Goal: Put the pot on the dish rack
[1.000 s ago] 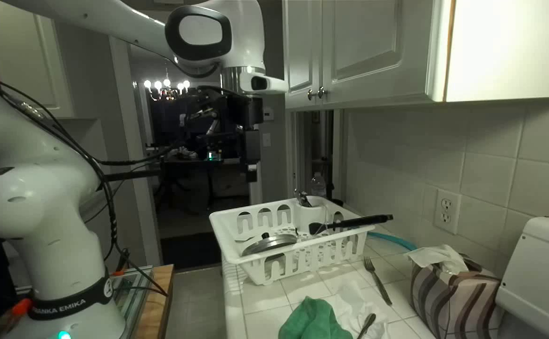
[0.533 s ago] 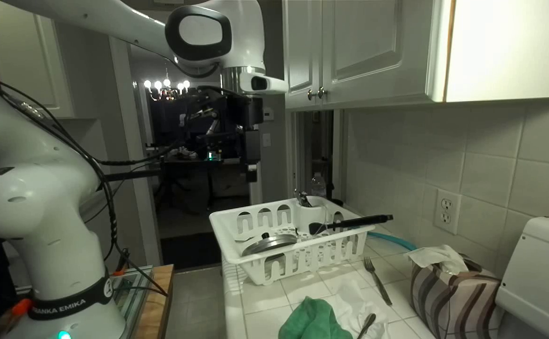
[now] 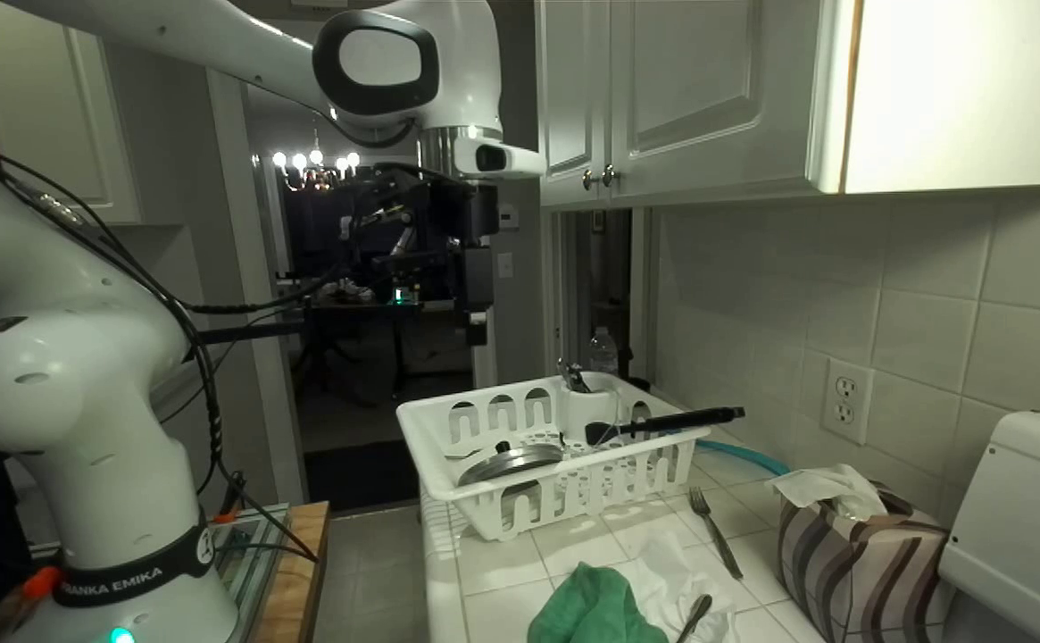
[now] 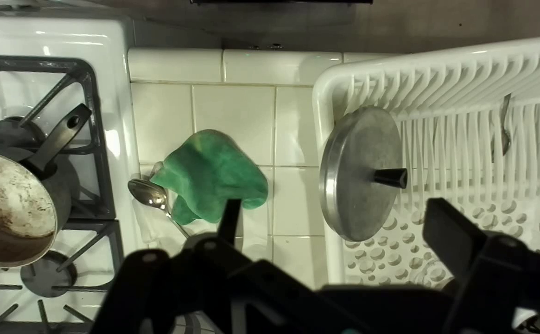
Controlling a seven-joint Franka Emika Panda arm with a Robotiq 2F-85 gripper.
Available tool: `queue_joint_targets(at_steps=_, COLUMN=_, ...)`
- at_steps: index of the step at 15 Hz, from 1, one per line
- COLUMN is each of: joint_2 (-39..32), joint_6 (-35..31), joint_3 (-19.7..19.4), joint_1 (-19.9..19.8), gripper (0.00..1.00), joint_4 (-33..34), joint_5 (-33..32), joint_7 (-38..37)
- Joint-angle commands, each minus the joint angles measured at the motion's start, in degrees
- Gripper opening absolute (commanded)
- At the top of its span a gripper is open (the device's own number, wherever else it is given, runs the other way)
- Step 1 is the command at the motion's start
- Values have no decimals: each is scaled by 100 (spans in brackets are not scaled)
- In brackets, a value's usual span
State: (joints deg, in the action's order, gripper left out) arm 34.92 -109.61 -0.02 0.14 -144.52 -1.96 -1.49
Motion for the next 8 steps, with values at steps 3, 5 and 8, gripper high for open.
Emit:
queue_joint_targets(at_steps=3, joint_2=-31, joint_6=33, joint_3=75, joint_1=-125, gripper=100, joint_4=50, joint_5=-38, joint_7=-263)
queue_joint_targets(at_steps=5, joint_2=-80, joint_6=-171, joint_3=175, joint_1=-402, gripper=100, joint_4=51, joint_5=-215, joint_7=-952)
queue_joint_targets(at_steps=8, joint_2=-198, joint_6=-445, joint_3=288, joint_1=-750, gripper=100, joint_4=16, joint_5=-423, joint_7=-1701)
